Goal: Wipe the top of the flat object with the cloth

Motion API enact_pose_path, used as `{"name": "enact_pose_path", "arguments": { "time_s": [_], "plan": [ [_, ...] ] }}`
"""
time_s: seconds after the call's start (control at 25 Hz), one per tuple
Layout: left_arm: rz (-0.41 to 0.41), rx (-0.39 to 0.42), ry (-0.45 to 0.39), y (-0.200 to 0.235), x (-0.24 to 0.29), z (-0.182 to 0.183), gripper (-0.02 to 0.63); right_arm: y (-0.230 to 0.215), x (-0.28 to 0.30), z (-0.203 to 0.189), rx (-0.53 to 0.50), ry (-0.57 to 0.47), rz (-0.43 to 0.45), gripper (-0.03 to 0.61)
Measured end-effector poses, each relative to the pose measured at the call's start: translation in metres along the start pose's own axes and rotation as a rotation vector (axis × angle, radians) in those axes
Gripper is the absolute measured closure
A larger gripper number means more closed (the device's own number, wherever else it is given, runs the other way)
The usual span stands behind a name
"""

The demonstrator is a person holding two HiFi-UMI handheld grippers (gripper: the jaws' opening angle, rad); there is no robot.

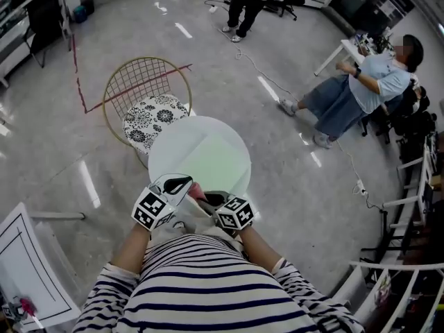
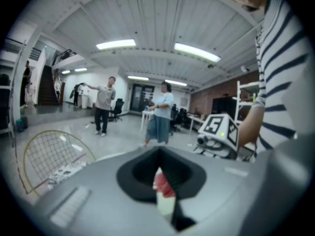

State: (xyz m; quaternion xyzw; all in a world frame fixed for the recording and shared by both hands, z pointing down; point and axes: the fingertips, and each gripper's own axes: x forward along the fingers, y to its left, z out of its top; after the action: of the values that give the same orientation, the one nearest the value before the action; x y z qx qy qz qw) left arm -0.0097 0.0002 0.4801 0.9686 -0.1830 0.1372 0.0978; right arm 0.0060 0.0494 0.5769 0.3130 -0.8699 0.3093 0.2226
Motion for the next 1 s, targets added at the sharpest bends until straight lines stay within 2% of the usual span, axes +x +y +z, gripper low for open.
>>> {"name": "enact_pose_path", "arguments": {
  "time_s": [0.24, 0.48, 1.0],
  "plan": [
    [0.003, 0.059, -0.069, -0.008, -0.009, 0.037, 0.607, 0.009, -0.037, 0.067, -0.099, -0.220, -0.033, 0.528],
    [0.016, 0.115, -0.099, -0.013, -0.016, 0.055, 0.607, 0.025, -0.069, 0.101, -0.225, -0.353, -0.051, 0.528],
    [-0.006, 0.132, -0.078, -0.024, -0.009, 0.054, 0.607, 0.019, -0.079, 0.098, -0.277, -0.325, -0.087, 0.528]
  ]
}}
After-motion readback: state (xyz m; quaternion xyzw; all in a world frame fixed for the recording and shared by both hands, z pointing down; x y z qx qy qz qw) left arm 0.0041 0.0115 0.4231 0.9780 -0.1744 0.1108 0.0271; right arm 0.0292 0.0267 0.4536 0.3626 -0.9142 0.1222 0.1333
